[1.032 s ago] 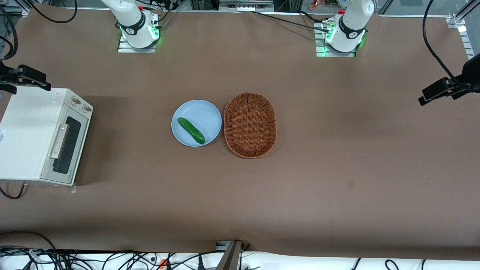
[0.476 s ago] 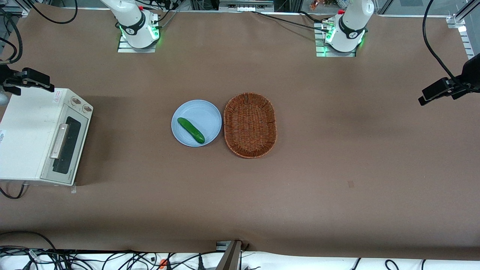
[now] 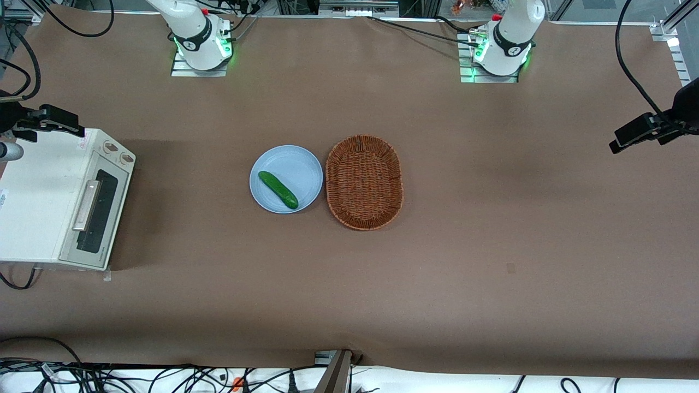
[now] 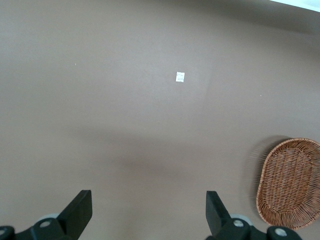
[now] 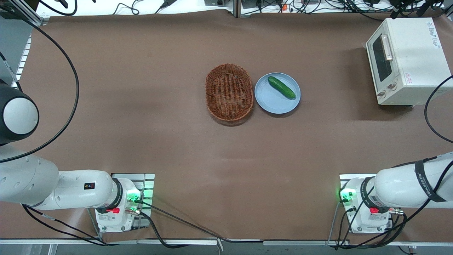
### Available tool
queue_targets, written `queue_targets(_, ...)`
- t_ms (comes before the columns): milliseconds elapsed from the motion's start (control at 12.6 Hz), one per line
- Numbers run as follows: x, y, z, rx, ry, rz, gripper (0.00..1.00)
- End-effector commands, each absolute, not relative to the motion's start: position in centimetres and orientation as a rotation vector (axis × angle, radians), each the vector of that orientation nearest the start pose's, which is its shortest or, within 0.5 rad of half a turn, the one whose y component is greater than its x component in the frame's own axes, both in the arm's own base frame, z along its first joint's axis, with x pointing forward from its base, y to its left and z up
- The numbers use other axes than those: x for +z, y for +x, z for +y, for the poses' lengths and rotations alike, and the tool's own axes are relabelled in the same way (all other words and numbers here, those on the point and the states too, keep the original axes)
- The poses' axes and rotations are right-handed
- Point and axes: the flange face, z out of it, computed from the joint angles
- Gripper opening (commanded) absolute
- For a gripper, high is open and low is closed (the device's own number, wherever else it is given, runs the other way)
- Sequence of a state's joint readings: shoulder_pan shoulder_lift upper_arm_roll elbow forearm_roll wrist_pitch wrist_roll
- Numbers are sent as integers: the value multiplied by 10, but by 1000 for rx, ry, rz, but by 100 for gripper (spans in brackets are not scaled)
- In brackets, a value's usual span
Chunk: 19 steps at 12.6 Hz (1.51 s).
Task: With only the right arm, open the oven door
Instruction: 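Move the right gripper down to the silver handle of the oven door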
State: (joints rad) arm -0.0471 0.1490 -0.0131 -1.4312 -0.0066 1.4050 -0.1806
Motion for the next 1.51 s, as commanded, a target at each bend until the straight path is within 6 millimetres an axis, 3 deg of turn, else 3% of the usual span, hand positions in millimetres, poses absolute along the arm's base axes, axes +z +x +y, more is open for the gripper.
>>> queue_targets(0, 590, 578, -28, 292, -3116, -216, 100)
queue_targets(238, 576, 584, -19, 335, -3119, -234, 99)
queue_targets(397, 558, 590, -12, 392, -3139, -258, 87)
queue_targets(873, 492, 600, 6, 618, -3181, -324, 16)
queue_targets(1032, 467, 608, 17, 692, -3245, -390, 1)
queue_targets(1190, 437, 620, 18, 743, -3300, -447, 0)
queue_targets(1429, 401, 639, 4, 744, -3382, -535, 0)
